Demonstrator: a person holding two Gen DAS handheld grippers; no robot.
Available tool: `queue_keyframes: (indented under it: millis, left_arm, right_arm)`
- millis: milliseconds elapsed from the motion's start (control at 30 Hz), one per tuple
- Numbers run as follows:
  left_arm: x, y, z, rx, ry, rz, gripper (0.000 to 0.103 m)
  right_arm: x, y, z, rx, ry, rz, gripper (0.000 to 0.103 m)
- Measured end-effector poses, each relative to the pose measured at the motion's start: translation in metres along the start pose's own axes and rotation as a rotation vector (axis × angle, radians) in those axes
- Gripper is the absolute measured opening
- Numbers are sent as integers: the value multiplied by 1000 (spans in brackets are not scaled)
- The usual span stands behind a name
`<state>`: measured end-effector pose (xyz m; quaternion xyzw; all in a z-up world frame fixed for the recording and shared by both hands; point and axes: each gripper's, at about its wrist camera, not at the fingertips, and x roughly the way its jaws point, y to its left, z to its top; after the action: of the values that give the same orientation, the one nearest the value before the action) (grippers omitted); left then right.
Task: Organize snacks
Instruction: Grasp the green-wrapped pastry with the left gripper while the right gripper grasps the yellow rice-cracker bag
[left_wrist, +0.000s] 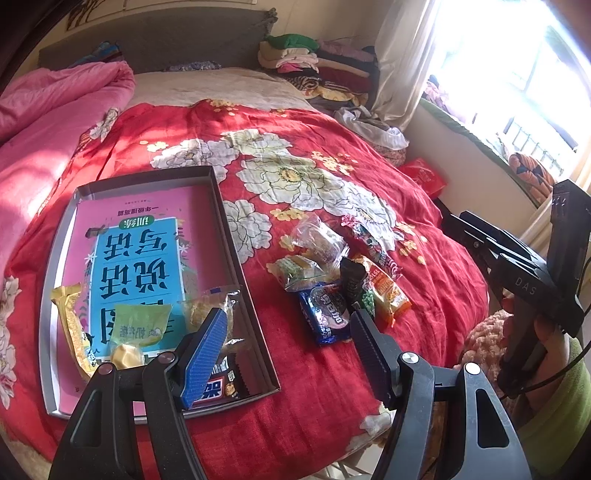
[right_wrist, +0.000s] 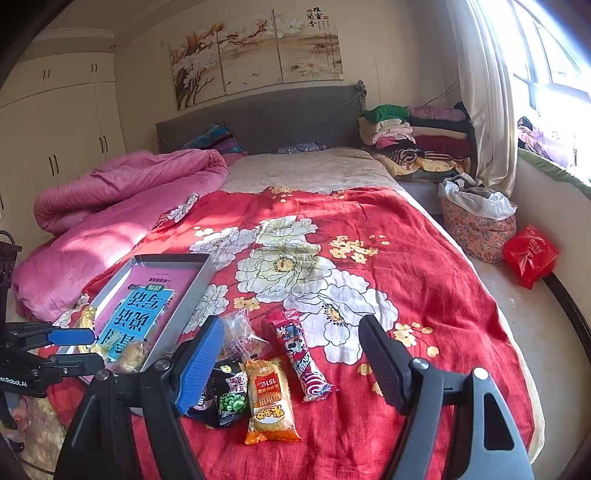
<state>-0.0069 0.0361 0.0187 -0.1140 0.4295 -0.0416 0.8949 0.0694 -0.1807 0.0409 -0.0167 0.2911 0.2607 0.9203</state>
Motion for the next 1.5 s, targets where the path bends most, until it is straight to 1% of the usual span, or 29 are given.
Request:
queue_keyframes:
  millis: [233, 333, 533, 667, 800, 933, 1100, 1367, 1500]
  left_arm:
    - [8, -6, 3, 12, 13, -6, 71]
    - [13, -10, 6, 20, 17, -8, 71]
    - [24, -11, 9, 27, 41, -5, 71]
    - [33, -9, 13, 21, 59, 5, 71]
    - [42, -9, 17, 20, 77, 17, 71]
    - [51, -12, 20, 24, 94, 23, 71]
    - [63, -16, 24, 34, 116, 36, 71]
    - [80, -13, 33, -3, 142, 54, 71]
    - [89, -12, 36, -31, 158, 38, 71]
  right_arm:
    - [15, 0, -7, -5, 68, -7, 75]
    - [23, 1, -10, -12, 105, 6, 75]
    - [39, 12, -20, -75, 184, 5, 75]
    - [46, 18, -25, -115, 217, -12, 75]
    - [56, 21, -32, -143, 274, -26, 75]
    - [66, 21, -39, -155, 325, -29, 75]
    - [73, 20, -43, -160, 359, -35, 75]
    - [83, 29, -52, -212, 406, -22, 66]
    - [88, 32, -54, -229, 417, -22, 63]
